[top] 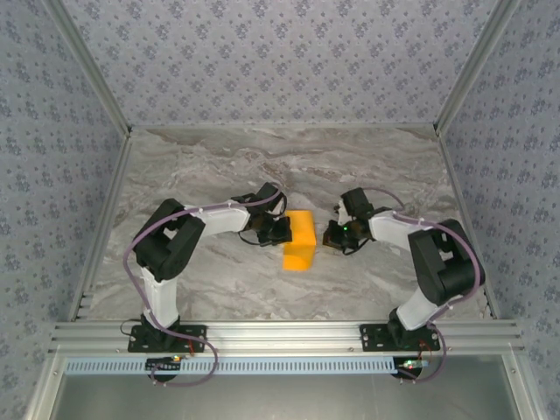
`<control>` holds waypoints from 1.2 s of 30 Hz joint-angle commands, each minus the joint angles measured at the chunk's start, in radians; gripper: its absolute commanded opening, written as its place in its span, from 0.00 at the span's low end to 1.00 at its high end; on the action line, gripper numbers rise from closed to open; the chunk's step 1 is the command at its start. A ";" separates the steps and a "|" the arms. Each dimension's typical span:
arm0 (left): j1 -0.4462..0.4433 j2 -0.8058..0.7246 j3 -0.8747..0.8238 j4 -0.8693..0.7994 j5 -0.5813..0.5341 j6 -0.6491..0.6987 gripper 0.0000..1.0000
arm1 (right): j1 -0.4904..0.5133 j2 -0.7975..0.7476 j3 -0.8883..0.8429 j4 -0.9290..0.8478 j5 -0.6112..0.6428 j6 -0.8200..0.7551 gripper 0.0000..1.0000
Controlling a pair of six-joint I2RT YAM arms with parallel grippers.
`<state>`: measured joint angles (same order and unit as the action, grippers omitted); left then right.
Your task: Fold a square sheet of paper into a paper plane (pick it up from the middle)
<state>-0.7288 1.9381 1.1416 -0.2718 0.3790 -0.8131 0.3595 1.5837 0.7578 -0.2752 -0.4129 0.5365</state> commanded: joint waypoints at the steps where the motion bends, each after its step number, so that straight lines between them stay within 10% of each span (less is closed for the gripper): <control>1: -0.006 0.108 -0.082 -0.208 -0.109 -0.006 0.00 | 0.014 -0.086 0.011 -0.040 0.018 -0.030 0.00; 13: -0.007 0.114 -0.059 -0.225 -0.116 -0.004 0.00 | 0.138 0.173 0.169 0.191 -0.013 0.037 0.00; 27: -0.007 0.109 -0.094 -0.214 -0.114 -0.006 0.00 | -0.120 0.116 -0.042 0.321 -0.046 0.018 0.00; 36: -0.008 0.114 -0.086 -0.213 -0.114 -0.007 0.00 | 0.083 0.094 0.076 0.286 0.029 0.050 0.00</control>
<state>-0.7288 1.9392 1.1397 -0.2680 0.3817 -0.8127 0.4034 1.6512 0.7841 0.0292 -0.4225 0.5663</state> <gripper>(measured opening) 0.053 0.066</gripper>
